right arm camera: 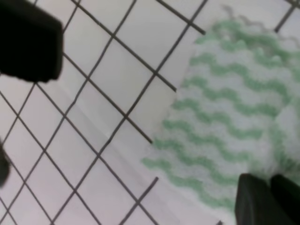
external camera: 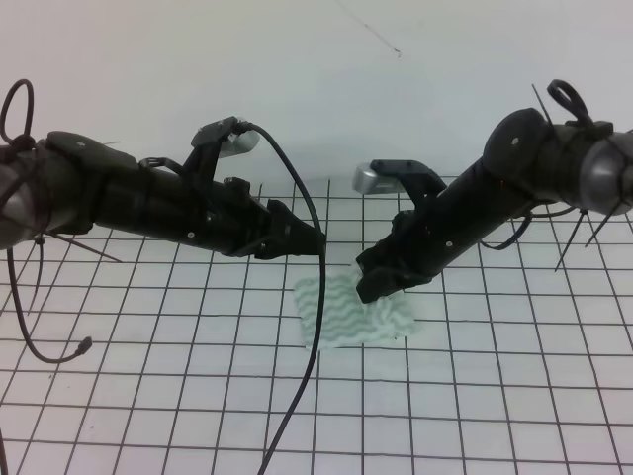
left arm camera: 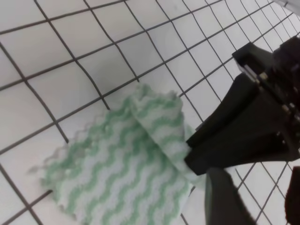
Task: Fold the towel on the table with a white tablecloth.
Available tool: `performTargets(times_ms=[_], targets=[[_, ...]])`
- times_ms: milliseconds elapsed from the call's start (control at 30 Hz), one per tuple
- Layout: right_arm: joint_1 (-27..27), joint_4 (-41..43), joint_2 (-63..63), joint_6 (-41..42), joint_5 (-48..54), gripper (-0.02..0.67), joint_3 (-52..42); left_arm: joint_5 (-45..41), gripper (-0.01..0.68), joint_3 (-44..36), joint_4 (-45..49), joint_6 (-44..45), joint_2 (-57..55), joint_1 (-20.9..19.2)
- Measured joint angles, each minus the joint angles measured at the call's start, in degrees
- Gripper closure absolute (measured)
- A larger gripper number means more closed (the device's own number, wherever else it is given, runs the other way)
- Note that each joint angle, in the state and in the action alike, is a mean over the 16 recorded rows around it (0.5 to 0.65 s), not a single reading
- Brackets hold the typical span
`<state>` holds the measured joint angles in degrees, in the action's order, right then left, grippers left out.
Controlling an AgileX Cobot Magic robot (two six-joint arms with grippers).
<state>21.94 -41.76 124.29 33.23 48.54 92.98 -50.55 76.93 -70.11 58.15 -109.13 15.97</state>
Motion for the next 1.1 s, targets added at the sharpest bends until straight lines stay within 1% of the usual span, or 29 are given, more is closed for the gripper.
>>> performTargets(times_ms=[200,333,467,700,800,900,1100], targets=[[1.01,-1.73,0.61,0.89,-0.67,0.624,0.18,0.0,0.388,0.0,0.0,0.0,0.0,-0.04],[1.41,-4.22,1.27,2.45,-0.78,0.595,0.21,-0.05,0.388,0.0,0.0,0.0,0.0,-0.07],[1.6,-7.53,1.96,5.15,-0.53,0.53,0.21,-0.12,0.388,0.0,0.0,0.0,0.0,-0.07],[1.55,-13.95,2.74,12.38,1.0,0.404,0.21,-0.22,0.388,0.0,0.0,0.0,0.0,-0.07],[1.25,-15.49,2.56,14.85,1.43,0.366,0.21,-0.25,0.388,0.0,0.0,0.0,0.0,-0.07],[0.73,-16.05,2.17,16.73,2.12,0.353,0.21,-0.27,0.388,0.0,0.0,0.0,0.0,-0.08],[0.18,-13.49,1.36,18.55,4.69,0.367,0.23,-0.5,0.388,0.12,0.07,-0.3,0.0,-0.89]])
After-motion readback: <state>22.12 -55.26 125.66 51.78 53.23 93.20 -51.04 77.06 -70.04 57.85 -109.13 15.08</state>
